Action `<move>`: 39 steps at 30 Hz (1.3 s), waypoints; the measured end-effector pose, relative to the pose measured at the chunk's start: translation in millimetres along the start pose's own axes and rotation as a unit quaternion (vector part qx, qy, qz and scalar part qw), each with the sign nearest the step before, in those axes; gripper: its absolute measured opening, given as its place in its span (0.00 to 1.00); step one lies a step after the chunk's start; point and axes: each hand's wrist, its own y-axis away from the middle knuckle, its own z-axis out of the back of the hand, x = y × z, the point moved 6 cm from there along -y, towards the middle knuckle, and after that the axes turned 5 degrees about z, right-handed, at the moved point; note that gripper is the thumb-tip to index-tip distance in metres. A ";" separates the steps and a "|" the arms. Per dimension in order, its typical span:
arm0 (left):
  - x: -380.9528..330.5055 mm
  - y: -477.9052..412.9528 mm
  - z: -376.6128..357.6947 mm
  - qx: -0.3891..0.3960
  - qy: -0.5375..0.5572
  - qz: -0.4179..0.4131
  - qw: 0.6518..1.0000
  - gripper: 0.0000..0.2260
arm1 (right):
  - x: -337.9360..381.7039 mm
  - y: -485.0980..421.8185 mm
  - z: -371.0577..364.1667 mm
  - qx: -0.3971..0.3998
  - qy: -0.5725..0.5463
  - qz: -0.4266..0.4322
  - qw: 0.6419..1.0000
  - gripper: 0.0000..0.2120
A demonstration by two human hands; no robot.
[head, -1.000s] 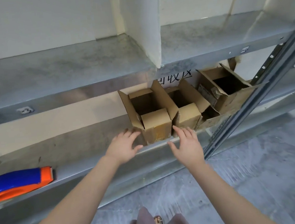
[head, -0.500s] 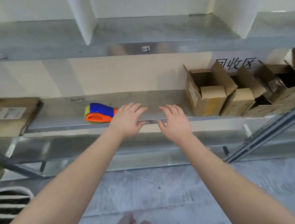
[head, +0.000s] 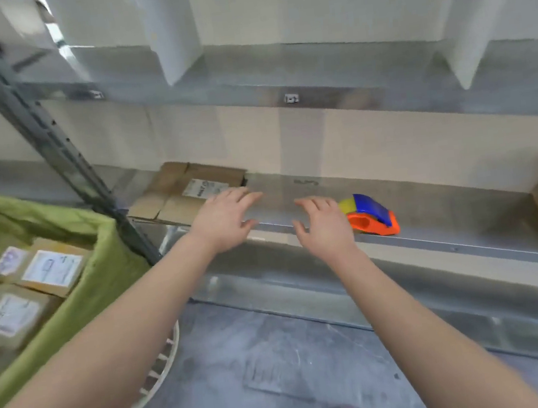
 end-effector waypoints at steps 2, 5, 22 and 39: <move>48.6 3.6 0.8 0.002 0.002 0.021 1.000 0.25 | 34.5 -25.2 -20.9 0.016 -0.010 0.010 1.000 0.21; 112.8 6.6 -1.9 0.005 0.002 0.048 0.999 0.25 | 76.9 -62.0 -53.1 0.038 -0.014 0.040 0.998 0.22; 360.4 -62.5 -99.6 0.137 0.062 0.186 0.971 0.24 | 86.9 -209.3 -221.4 0.186 -0.043 -0.102 0.976 0.29; 420.2 -95.8 -157.8 0.193 0.294 0.311 0.883 0.26 | 85.2 -197.1 -237.7 0.075 -0.180 -0.312 0.930 0.30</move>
